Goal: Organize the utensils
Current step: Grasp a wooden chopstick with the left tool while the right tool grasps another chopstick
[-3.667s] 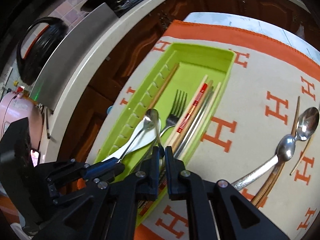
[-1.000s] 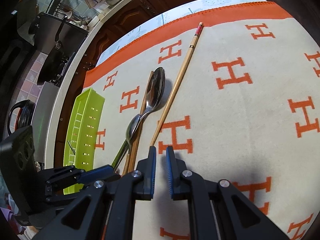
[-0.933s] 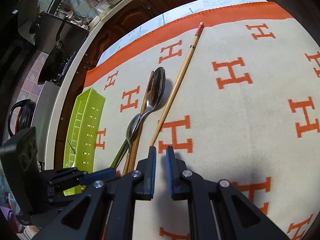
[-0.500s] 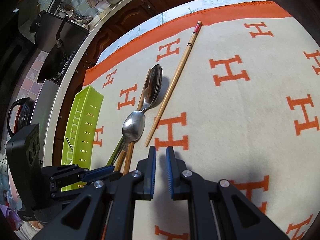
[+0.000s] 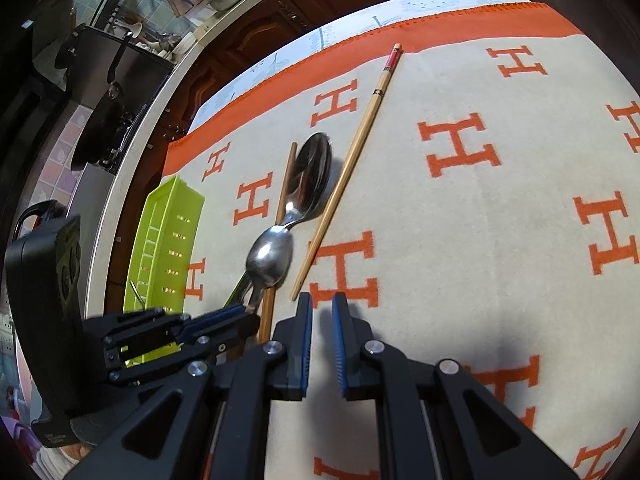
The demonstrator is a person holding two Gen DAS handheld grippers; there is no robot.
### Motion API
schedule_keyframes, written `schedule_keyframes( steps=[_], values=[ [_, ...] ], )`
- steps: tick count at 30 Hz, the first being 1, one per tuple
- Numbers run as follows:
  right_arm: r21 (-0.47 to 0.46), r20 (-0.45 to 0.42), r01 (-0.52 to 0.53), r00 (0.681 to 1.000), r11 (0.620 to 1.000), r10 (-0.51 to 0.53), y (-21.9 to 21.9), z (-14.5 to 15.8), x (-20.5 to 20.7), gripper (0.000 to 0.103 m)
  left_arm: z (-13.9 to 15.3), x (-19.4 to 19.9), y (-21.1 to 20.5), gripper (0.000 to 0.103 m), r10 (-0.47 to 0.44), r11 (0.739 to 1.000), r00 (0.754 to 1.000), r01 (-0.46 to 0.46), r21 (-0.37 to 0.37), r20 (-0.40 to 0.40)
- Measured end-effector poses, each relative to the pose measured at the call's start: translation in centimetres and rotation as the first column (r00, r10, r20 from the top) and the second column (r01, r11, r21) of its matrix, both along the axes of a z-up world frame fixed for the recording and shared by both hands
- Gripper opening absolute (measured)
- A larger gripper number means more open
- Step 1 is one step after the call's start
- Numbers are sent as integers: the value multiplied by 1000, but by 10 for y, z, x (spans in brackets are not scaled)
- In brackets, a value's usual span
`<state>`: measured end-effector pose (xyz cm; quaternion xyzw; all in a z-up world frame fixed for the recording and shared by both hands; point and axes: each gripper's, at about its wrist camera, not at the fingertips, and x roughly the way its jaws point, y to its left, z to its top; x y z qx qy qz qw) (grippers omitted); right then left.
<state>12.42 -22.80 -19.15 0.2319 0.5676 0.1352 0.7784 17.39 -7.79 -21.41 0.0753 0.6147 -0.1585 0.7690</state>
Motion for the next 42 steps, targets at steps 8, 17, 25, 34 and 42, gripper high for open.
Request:
schedule_keyframes(
  steps=[8,17,25,34,42],
  values=[
    [-18,-6,82,997,996,-82,-9,8,31,26,17,-18,30,4,88,986,996,-89,-138,-8],
    [-118,-50,186,980,975,-193,-13,6,83,26,65,-28,68,4,168,968,982,-147,-204,88],
    [-175,-80,250,961,952,-266,-15,-3,110,26,102,-8,110,4,251,948,956,-210,-238,155],
    [-425,-51,147,981,893,-185,17,-3,125,22,94,-3,124,4,284,936,950,-246,-254,127],
    [-444,-52,129,984,887,-170,9,0,112,6,89,-18,132,4,303,934,944,-267,-236,130]
  ],
)
